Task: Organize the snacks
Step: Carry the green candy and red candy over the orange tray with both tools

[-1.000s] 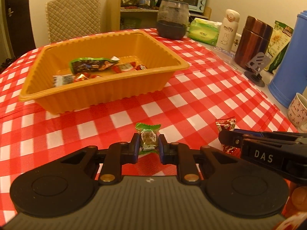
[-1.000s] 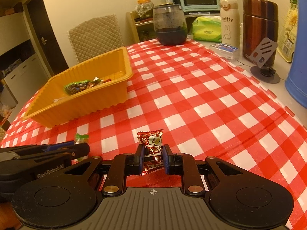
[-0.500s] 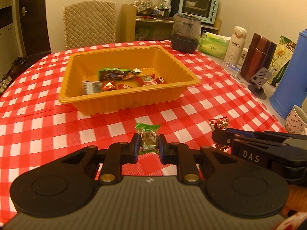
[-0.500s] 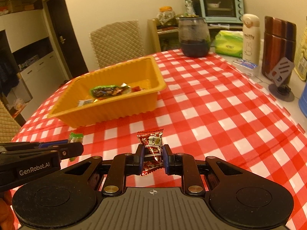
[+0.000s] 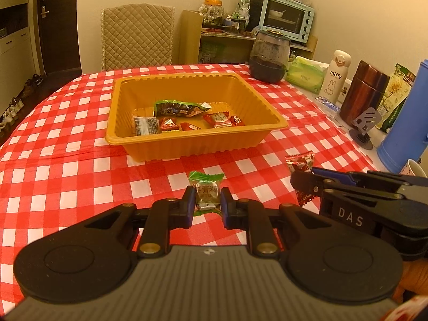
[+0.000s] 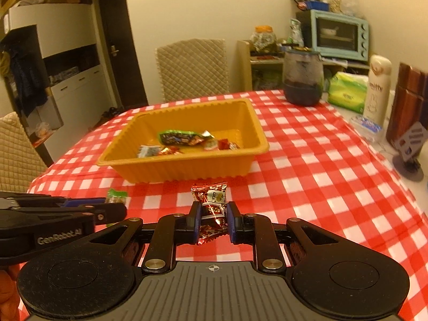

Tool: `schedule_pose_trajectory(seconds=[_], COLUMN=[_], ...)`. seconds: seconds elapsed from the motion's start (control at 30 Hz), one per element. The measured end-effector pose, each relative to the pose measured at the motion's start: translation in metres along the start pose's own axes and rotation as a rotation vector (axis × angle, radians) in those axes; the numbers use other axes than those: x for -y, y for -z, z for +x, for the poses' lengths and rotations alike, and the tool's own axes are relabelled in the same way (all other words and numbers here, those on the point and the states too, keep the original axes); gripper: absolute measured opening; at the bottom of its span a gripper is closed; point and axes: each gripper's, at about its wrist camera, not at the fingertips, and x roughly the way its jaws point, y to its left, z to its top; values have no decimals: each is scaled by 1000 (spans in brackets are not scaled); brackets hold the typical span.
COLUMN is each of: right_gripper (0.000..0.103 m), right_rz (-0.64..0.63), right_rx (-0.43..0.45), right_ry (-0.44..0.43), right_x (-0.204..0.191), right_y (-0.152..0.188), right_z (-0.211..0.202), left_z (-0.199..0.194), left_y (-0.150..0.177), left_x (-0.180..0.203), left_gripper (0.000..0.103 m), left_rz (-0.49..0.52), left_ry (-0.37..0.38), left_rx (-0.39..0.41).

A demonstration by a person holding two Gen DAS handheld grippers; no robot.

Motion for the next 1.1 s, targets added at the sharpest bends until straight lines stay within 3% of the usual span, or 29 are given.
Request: schedule_pose_trajectory(seconds=[1.1], right_gripper=[21], right_rz=[-16], right_rx=[40], right_ry=[-39], right_x=[1], right_y=[-64], right_z=[36], left_z=[9], left_y=[-49], left_x=[-25], left_gripper=[18], left_rz=[-4], left_ry=[-14], left_rx=[51])
